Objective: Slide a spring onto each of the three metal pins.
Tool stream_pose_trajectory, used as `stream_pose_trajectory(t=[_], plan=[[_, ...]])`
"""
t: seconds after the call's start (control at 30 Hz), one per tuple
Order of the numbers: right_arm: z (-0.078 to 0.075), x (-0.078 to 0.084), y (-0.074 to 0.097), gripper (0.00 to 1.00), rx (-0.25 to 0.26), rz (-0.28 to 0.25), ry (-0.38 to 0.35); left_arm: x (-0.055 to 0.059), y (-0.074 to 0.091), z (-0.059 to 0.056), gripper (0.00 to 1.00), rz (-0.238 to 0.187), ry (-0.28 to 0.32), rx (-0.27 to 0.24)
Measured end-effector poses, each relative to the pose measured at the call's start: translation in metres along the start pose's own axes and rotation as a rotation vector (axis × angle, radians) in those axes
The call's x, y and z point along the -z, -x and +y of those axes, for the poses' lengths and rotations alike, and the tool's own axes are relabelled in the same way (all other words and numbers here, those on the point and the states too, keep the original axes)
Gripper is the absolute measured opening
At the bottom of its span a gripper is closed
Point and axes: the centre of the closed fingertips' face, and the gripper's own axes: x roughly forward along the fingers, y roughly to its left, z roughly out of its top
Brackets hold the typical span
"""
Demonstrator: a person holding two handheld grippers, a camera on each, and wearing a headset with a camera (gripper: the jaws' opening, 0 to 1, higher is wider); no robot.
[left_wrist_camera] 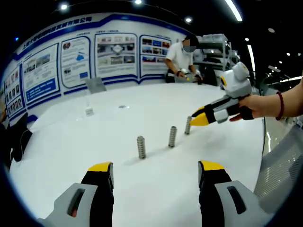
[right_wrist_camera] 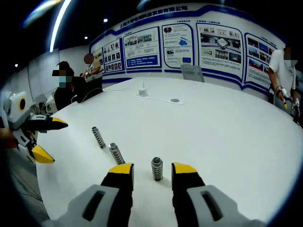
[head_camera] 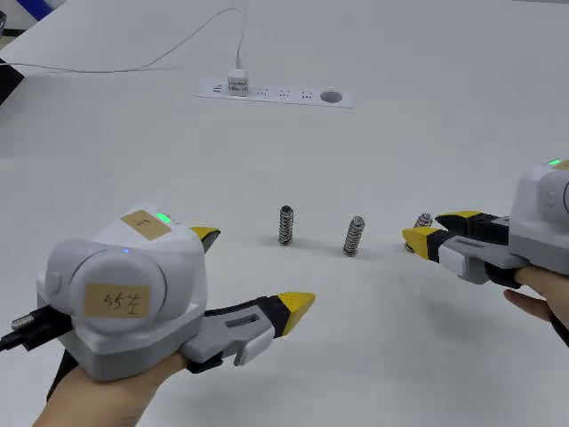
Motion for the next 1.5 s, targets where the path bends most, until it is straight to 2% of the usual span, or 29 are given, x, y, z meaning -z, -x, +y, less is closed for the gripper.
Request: stream_pose_trajectory(t=[0.13, 0.2, 0.33, 0.57, 0.93, 1.5], plan=[[0.002, -0.004, 0.008, 0.41, -0.005, -0.002, -0.009, -0.001, 0.002, 0.004, 0.73, 0.012, -0.009, -0.015], [0.004, -0.005, 0.013, 0.42, -0.009, -0.005, -0.009, -0.006, 0.005, 0.005, 0.73, -0.002, 0.003, -0.018], [0.009, -0.008, 0.024, 0.48, -0.018, -0.003, -0.004, -0.007, 0.009, 0.009, 0.73, 0.011, -0.015, -0.032], [0.021, -0.013, 0.042, 0.54, -0.039, -0.004, 0.012, -0.010, 0.018, 0.014, 0.73, 0.009, -0.009, -0.039], [0.034, -0.015, 0.064, 0.62, -0.059, -0.013, 0.016, -0.014, 0.029, 0.012, 0.74, 0.019, -0.020, -0.034], [0.041, -0.002, 0.076, 0.70, -0.056, 0.014, 0.026, -0.011, 0.041, 0.009, 0.80, 0.034, -0.003, -0.032]])
